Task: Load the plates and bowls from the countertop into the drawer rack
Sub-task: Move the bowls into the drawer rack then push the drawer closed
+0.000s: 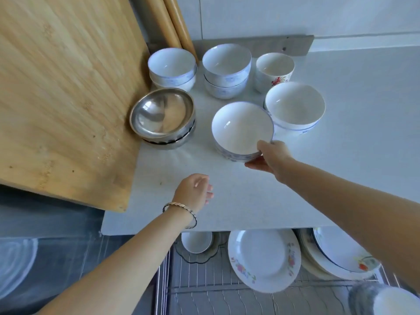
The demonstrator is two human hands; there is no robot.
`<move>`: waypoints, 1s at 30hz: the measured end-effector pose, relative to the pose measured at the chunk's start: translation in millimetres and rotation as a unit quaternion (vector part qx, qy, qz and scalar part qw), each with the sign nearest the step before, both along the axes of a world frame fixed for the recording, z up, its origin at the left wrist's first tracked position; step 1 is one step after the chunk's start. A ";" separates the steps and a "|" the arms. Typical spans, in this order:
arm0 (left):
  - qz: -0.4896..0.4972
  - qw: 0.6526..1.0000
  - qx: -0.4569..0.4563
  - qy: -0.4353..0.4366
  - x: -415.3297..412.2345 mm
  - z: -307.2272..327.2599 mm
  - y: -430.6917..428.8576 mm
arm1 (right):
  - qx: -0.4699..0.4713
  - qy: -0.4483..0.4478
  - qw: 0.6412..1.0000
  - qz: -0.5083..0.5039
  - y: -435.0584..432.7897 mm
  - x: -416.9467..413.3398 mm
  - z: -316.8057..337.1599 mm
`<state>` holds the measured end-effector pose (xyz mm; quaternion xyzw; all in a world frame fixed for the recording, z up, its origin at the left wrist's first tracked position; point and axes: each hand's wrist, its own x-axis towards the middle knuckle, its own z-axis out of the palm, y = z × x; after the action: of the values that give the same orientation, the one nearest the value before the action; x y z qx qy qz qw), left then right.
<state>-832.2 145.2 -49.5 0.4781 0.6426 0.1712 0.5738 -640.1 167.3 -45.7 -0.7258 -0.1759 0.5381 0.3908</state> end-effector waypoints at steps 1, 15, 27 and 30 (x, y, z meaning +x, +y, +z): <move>0.019 0.999 -0.031 -0.030 3.8 6.1 -2.4 | -0.008 0.000 1.000 0.008 -19.2 5.0 1.9; -0.189 0.952 -0.239 -0.034 94.6 8.8 -173.1 | -0.110 -0.019 0.977 0.179 -305.5 107.9 15.4; -0.145 0.935 -0.313 0.080 160.0 -170.3 -271.6 | -0.300 -0.063 0.942 0.139 -381.8 123.9 -183.2; -0.149 0.939 -0.290 0.107 164.2 -206.0 -274.5 | -0.340 -0.064 0.929 0.130 -389.1 120.7 -222.9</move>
<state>-667.9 -129.4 -255.5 0.3971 0.6433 -0.1623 0.6341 -519.4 -221.8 -268.6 -0.8189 -0.0994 0.5642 0.0353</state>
